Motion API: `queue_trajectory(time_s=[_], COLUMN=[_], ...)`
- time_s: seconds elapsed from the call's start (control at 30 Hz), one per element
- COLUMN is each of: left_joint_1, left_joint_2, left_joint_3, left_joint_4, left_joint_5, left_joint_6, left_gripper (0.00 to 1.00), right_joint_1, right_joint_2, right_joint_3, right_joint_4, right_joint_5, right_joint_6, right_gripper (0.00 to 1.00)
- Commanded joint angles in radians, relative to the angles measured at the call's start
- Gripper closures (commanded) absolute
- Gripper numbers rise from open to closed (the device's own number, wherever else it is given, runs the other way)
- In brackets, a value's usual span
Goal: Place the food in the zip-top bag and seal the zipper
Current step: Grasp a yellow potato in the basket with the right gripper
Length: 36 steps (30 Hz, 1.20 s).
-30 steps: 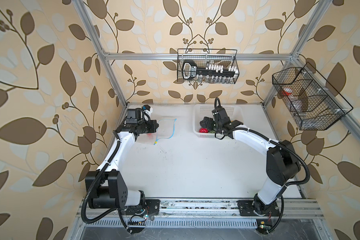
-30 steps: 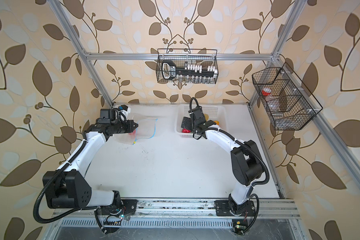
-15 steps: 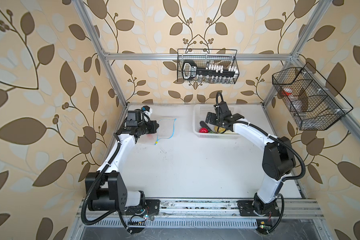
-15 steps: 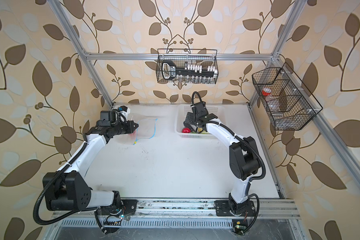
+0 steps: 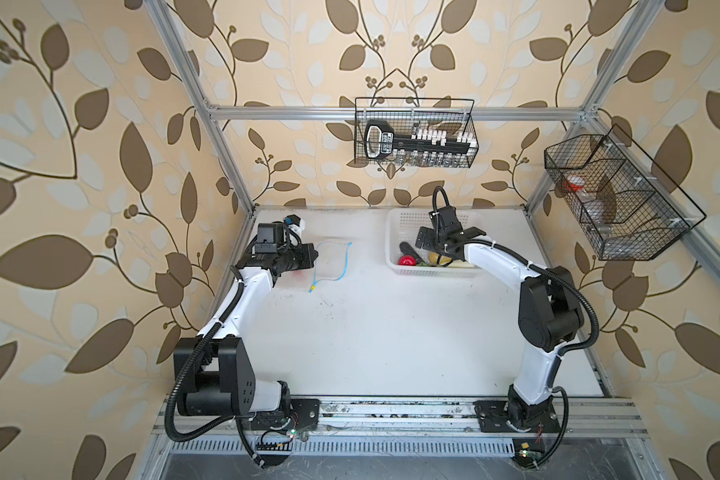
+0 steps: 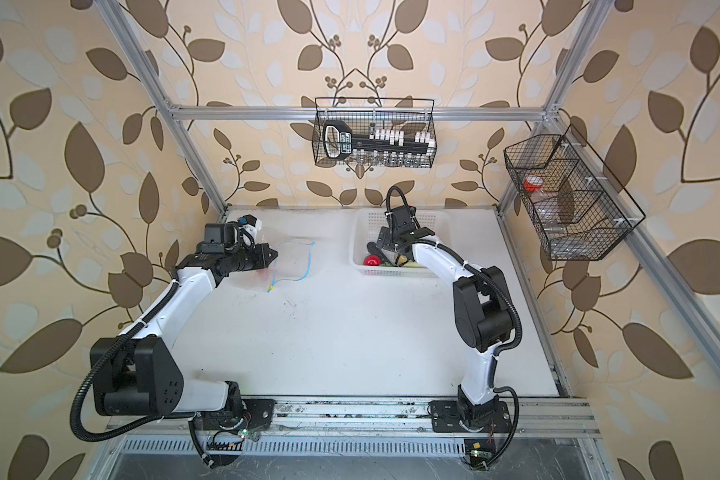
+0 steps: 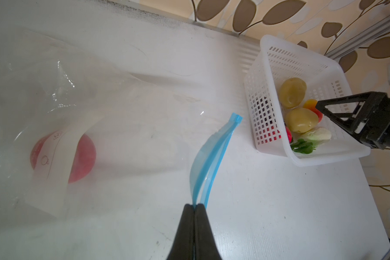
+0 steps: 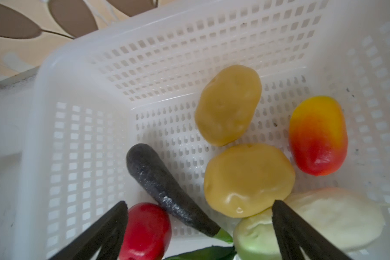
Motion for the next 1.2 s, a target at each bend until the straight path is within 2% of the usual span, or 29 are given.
queue_trajectory(time_s=[0.0, 0.23, 1.03, 1.17], left_joint_1=[0.003, 0.003, 0.010, 0.010], left_joint_2=[0.003, 0.016, 0.081, 0.087], left_joint_3=[0.015, 0.031, 0.035, 0.044], left_joint_4=[-0.002, -0.020, -0.026, -0.037], left_joint_5=[-0.008, -0.016, -0.018, -0.019], left_joint_6=[0.006, 0.002, -0.001, -0.002], left_gripper=[1.00, 1.00, 1.00, 1.00], right_joint_1=[-0.057, -0.131, -0.137, -0.139], right_joint_2=[0.040, 0.068, 0.342, 0.394], right_joint_3=[0.044, 0.030, 0.285, 0.334], right_joint_4=[0.004, 0.068, 0.067, 0.051], right_joint_5=[-0.009, -0.072, -0.125, -0.135], right_joint_6=[-0.002, 0.028, 0.059, 0.074], right_gripper=[0.01, 0.02, 0.05, 0.10])
